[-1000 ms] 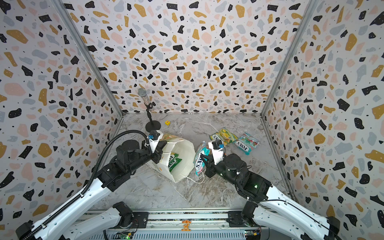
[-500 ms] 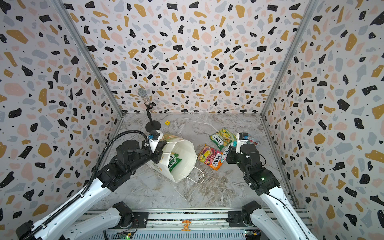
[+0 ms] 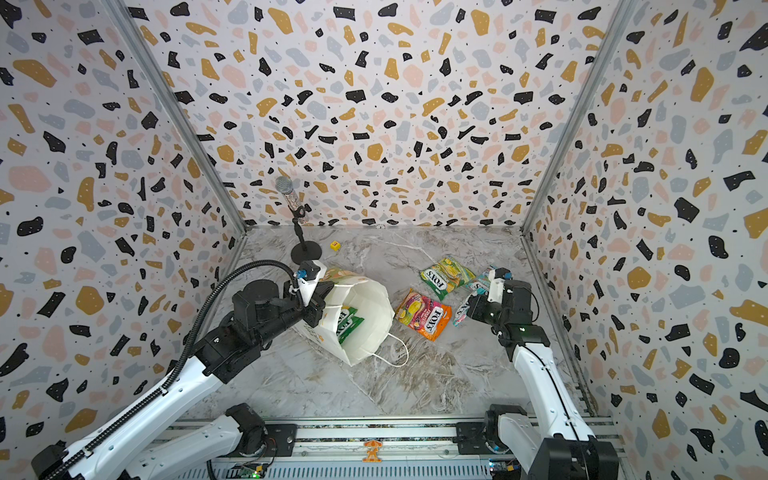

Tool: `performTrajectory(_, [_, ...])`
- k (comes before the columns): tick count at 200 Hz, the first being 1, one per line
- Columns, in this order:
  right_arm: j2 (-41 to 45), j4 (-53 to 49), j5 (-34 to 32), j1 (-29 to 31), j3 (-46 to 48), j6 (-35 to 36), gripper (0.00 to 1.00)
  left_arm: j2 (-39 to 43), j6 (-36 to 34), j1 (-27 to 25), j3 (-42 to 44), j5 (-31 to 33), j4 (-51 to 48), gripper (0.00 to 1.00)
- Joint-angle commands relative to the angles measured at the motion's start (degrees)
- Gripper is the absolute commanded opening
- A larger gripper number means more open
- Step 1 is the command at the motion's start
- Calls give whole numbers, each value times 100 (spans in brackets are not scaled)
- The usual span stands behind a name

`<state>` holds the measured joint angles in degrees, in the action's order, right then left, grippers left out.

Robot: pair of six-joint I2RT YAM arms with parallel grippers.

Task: Take the snacks out of the paper bag
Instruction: 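Lower the teal packet onto the table and open the right gripper, then move the open right gripper back into the bag toward the green packets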

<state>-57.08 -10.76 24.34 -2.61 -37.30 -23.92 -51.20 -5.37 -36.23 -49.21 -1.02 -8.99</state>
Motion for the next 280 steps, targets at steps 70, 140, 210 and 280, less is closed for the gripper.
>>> performTrajectory(70, [-300,127,157,-519,390,88,0,75,-74,2,26,12,205,0])
performTrajectory(140, [-307,-318,-769,-521,416,89,21,58,-62,-3,34,5,223,0])
performTrajectory(210, [237,-648,-1805,-521,383,-101,54,61,-61,2,43,-18,231,0])
performTrajectory(280, [843,-628,-1924,-518,394,-105,60,121,-61,2,61,-31,267,0])
